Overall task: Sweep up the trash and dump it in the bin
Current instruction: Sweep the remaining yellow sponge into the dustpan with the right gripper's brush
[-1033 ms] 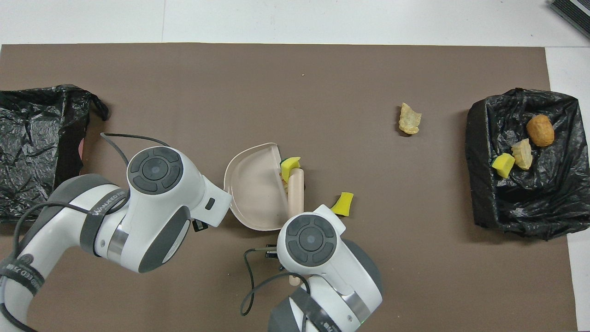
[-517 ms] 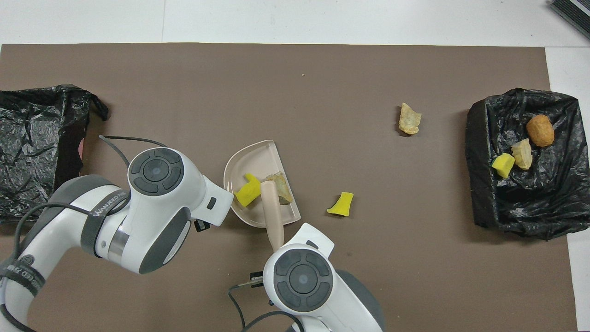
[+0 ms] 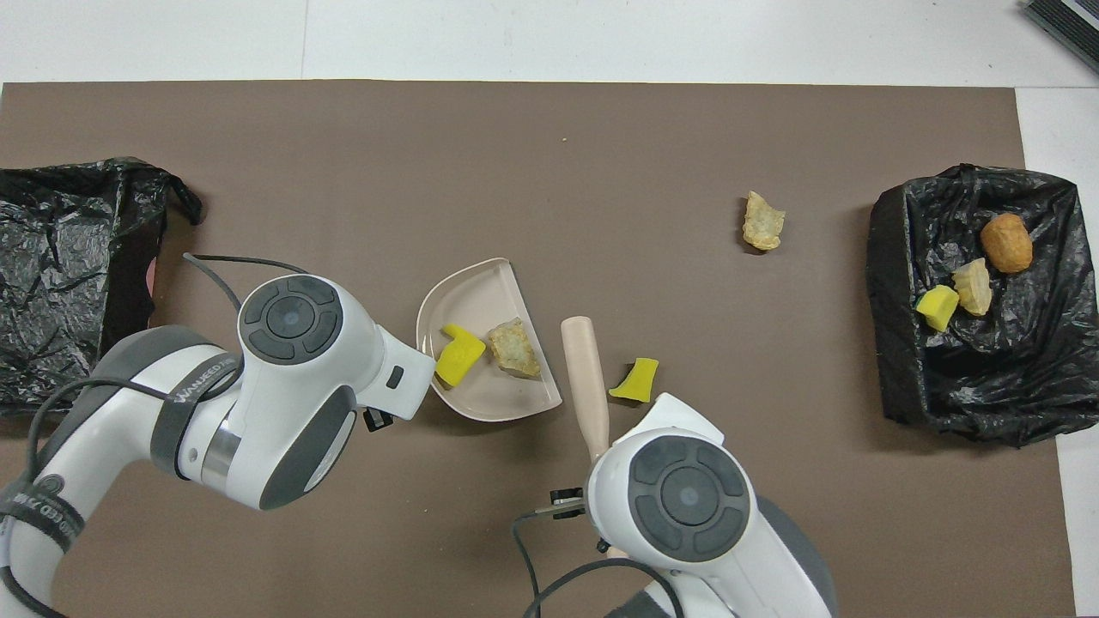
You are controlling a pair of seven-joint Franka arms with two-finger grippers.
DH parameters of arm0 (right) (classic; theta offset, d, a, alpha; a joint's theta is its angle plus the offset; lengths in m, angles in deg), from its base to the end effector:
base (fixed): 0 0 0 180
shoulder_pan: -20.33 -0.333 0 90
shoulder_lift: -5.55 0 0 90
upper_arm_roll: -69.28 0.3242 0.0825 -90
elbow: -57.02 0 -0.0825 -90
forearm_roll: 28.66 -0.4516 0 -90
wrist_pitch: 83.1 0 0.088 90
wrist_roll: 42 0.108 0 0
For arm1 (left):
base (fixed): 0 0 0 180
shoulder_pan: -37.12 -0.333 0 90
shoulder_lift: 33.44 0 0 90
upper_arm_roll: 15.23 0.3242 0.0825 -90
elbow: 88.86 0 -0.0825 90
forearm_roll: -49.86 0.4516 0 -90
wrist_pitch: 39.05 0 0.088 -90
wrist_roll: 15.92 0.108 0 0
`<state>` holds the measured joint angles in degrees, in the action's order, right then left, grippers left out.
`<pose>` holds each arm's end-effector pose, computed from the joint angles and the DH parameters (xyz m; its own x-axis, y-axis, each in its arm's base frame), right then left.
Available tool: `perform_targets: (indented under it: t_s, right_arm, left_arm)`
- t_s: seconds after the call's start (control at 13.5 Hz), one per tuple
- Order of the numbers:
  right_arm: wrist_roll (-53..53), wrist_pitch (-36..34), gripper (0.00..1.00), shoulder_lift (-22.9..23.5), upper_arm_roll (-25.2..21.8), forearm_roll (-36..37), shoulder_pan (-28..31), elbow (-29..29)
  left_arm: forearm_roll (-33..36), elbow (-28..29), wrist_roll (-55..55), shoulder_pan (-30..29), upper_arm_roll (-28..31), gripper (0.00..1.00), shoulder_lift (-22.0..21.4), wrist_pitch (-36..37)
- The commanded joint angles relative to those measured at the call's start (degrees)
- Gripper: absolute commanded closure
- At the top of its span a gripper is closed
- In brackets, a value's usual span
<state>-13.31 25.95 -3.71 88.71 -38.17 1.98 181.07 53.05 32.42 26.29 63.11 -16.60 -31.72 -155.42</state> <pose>0.4270 0.3501 0.4307 0.9856 0.0901 -0.1428 0.0865 -0.9958 -0.0317 0.5263 -0.2687 0.3604 0.3184 -0.9407 -0.1168 -0.9446 -0.3251 0.0439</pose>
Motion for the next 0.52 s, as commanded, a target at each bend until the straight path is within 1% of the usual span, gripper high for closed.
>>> perform_targets:
  t_s: [0.0,0.07,0.15,0.3,0.44]
  right_arm:
    - [-3.11,0.9,1.0,-5.41,0.34,2.03,4.97,7.34]
    - [-4.59,0.38,1.0,-5.5,0.34,4.56,7.59,8.14]
    - [-6.09,0.11,1.0,-5.5,0.34,5.55,9.8,8.67]
    - [-10.04,-0.06,1.0,-5.5,0.43,5.56,13.58,9.64]
    - [-11.73,-0.07,1.0,-5.59,0.43,5.56,15.0,12.0]
  left_arm:
    - [-0.47,1.95,-0.82,0.29,0.67,1.0,-1.62,-2.11]
    - [-0.47,2.04,-0.73,0.29,0.67,1.0,-1.54,-2.54]
    - [-0.47,2.3,-0.21,0.29,0.67,1.0,-1.62,-2.98]
    - [-0.47,3.18,1.02,0.64,0.67,1.0,-1.45,-4.91]
    - [-0.47,4.67,1.38,0.9,0.67,1.0,-1.62,-6.5]
